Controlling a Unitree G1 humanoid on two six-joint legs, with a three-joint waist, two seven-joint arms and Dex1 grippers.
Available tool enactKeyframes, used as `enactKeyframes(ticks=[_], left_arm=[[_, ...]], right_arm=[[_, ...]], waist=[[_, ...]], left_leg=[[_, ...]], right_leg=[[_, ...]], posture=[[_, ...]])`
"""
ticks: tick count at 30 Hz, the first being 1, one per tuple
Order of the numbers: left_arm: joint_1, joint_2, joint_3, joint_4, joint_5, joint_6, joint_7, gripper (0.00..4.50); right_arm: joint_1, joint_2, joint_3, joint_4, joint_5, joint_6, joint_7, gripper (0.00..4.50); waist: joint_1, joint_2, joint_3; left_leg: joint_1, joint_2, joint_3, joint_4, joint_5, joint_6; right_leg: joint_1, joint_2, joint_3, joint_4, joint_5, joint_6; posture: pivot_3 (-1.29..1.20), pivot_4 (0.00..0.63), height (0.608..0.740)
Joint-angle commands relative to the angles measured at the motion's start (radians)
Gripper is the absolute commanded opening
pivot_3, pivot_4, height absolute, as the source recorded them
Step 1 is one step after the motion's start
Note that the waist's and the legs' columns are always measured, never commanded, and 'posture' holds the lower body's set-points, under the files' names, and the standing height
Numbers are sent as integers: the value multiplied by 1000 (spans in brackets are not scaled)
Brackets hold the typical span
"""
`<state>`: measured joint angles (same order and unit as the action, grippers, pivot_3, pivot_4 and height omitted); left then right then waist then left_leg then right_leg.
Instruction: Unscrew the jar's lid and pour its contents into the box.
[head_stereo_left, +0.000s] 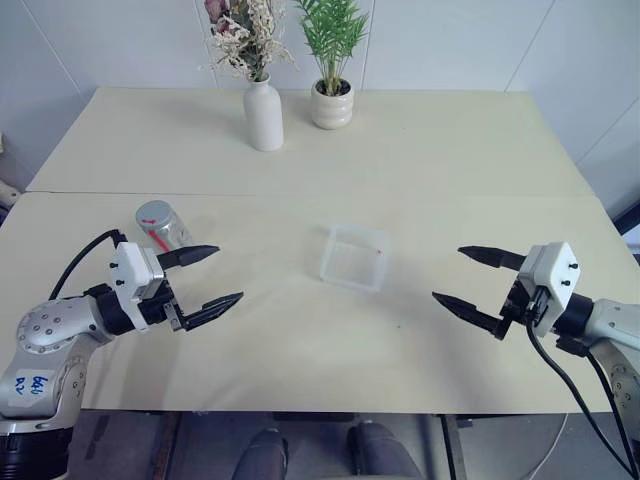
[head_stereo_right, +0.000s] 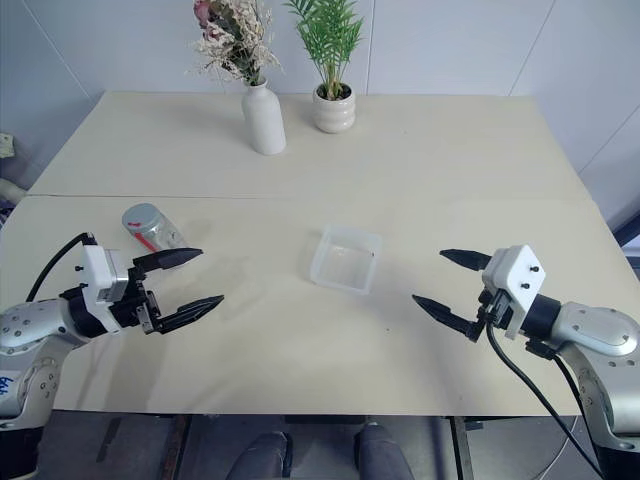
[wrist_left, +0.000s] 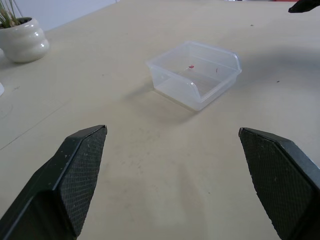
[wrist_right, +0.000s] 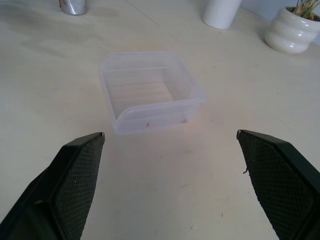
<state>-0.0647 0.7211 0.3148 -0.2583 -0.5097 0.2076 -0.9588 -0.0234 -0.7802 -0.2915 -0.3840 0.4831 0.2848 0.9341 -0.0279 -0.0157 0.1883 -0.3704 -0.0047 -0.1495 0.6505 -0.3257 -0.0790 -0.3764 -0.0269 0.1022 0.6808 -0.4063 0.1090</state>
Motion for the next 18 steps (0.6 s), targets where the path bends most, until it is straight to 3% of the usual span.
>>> enactKeyframes(ticks=[1,6,10,14,18], left_arm=[[4,16,21,-14,-6,-3,4,4500],[64,-7,57,-66,-4,7,67,4500],[218,-72,110,-182,8,7,167,4500],[377,-273,176,-319,41,-16,397,4500],[397,-423,174,-356,119,-40,582,4500]], right_arm=[[-23,-5,-1,-20,10,-9,-1,4464],[-80,12,55,28,-2,-28,16,4464],[-183,45,135,82,5,-45,58,4464],[-327,107,244,120,10,-66,127,4464],[-443,150,304,160,14,-96,204,4464]], waist=[[0,0,0],[-3,0,0],[-8,0,0],[-5,0,0],[11,0,0]], left_leg=[[0,0,0,0,0,0],[0,0,0,0,0,0],[1,1,-1,-1,0,1],[1,1,-1,-1,-1,1],[0,0,-1,2,0,1]], right_leg=[[0,0,0,0,0,0],[0,0,1,0,0,0],[0,0,2,-1,0,0],[0,0,4,-3,0,1],[1,0,1,-2,1,2]], posture=[[0,150,740],[0,150,740],[0,150,740],[0,150,740],[0,150,740]])
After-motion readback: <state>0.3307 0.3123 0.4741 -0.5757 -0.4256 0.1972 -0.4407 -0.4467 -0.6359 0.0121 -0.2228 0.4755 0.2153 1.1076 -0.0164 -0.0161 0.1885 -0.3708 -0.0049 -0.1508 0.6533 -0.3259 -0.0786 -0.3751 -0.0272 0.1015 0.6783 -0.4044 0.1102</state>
